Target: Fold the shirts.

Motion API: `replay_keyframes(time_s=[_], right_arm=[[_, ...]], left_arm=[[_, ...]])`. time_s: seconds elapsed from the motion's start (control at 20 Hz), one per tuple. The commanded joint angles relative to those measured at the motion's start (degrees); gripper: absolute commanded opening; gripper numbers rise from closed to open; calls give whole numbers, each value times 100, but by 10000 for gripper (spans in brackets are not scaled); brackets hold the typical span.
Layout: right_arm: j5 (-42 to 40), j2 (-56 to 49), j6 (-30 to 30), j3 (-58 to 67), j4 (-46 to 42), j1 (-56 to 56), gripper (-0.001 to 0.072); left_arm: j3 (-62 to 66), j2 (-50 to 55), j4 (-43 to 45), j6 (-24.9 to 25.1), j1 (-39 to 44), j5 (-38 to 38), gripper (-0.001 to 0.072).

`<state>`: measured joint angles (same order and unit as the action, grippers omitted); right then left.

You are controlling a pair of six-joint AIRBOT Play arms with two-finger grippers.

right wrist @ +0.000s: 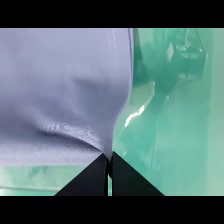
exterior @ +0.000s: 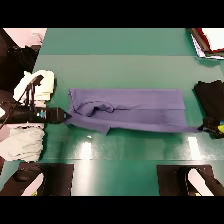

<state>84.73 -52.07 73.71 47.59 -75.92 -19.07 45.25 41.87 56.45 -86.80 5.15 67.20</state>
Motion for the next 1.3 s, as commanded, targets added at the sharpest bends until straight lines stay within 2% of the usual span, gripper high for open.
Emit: replay_keyframes(time_s=[0.0, 0.35, 0.55, 0.65, 0.7, 0.75, 0.8, 0.85, 0.9, 1.0, 1.05, 1.15, 1.2, 1.25], right_arm=[[-396, -800, 131, 776, 142, 431, 10], [-782, -2555, 396, 2345, 138, 1158, 11], [-872, -3434, 586, 3156, 151, 1381, 14], [-973, -3810, 686, 3480, 459, 1443, 14], [-1093, -3969, 688, 3617, 763, 1429, 15], [-1248, -4103, 688, 3724, 1126, 1373, 55], [-1436, -4207, 686, 3816, 1637, 1294, 324], [-1543, -4275, 684, 3888, 2120, 1187, 559], [-1508, -4317, 675, 3976, 2557, 1051, 590], [-1086, -4291, 378, 4074, 2907, 752, 591], [-813, -4236, 232, 4024, 2879, 592, 590], [-332, -4120, 31, 3770, 2627, 254, 590], [-214, -4105, -61, 3606, 2581, 90, 590], [-116, -4107, -190, 3442, 2579, -87, 589]], left_arm=[[348, 715, 118, 179, 0, -769, 26], [1300, 2577, 127, 234, -2, -1862, 26], [1423, 3139, 122, 234, 0, -2608, 27], [1423, 3220, 125, 214, -2, -3018, 29], [1443, 3215, 118, 214, -2, -3191, 90], [1488, 3217, 116, 160, -2, -3300, 427], [1547, 3217, 107, 94, -7, -3335, 658], [1648, 3215, 103, 70, -7, -3263, 678], [1812, 3211, 103, 70, -7, -3097, 676], [2227, 3200, 98, 74, -7, -2455, 675], [2393, 3200, 85, 90, 0, -2085, 631], [2520, 3200, -2, 275, 0, -1469, 183], [2520, 3204, -7, 334, 0, -1292, 28], [2516, 3206, -4, 337, 0, -1158, 27]])
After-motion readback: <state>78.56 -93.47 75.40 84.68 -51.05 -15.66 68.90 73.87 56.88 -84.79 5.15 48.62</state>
